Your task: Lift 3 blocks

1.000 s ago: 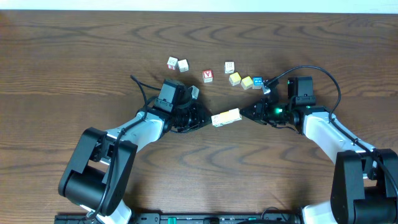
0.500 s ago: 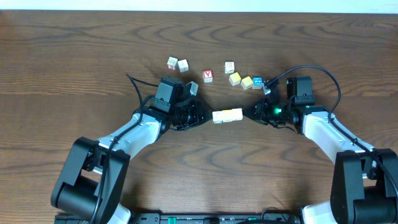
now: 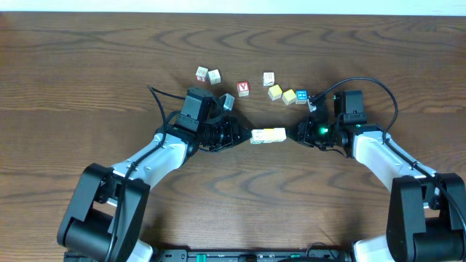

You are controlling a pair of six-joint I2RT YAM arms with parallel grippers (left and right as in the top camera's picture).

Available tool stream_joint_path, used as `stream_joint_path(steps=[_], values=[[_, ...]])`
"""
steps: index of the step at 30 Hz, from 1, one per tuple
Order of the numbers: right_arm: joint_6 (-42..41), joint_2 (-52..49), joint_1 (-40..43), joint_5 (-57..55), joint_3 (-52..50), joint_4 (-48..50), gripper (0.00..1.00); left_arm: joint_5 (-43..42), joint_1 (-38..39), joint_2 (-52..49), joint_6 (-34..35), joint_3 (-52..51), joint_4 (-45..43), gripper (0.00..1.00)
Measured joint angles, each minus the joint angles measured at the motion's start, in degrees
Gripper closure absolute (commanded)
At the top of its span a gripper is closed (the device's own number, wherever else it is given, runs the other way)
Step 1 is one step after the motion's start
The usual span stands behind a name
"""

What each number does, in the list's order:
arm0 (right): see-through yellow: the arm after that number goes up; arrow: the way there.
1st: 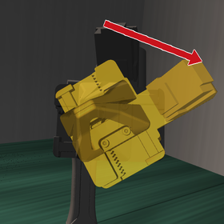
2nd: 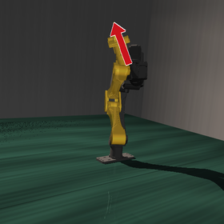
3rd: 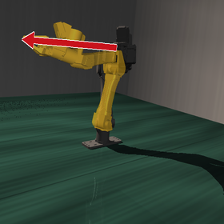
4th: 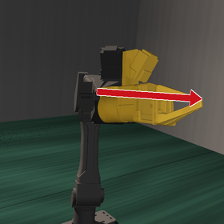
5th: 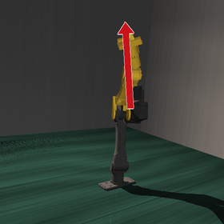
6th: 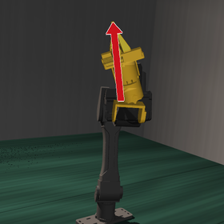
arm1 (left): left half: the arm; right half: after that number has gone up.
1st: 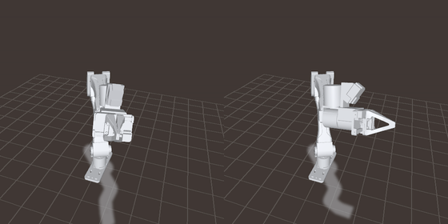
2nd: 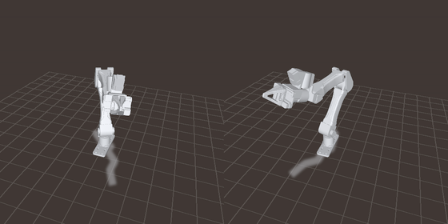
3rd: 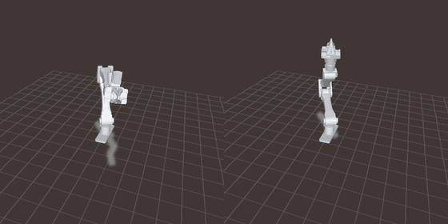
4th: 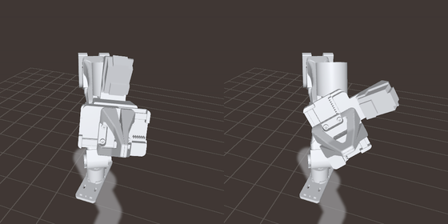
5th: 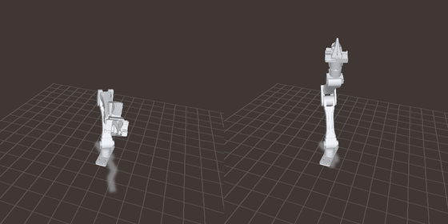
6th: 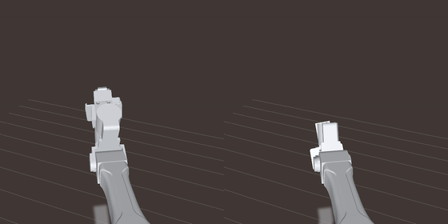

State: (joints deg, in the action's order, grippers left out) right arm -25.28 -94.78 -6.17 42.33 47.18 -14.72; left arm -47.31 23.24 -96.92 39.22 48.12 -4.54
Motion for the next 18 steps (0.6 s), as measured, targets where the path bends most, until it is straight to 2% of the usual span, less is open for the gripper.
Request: stream_joint_path(steps=[18], values=[[-0.92,0.02,-0.02,-0.33,-0.11,-0.07,0.99,-2.19,0.00,0.81,0.02,0.00,-0.61,0.93]])
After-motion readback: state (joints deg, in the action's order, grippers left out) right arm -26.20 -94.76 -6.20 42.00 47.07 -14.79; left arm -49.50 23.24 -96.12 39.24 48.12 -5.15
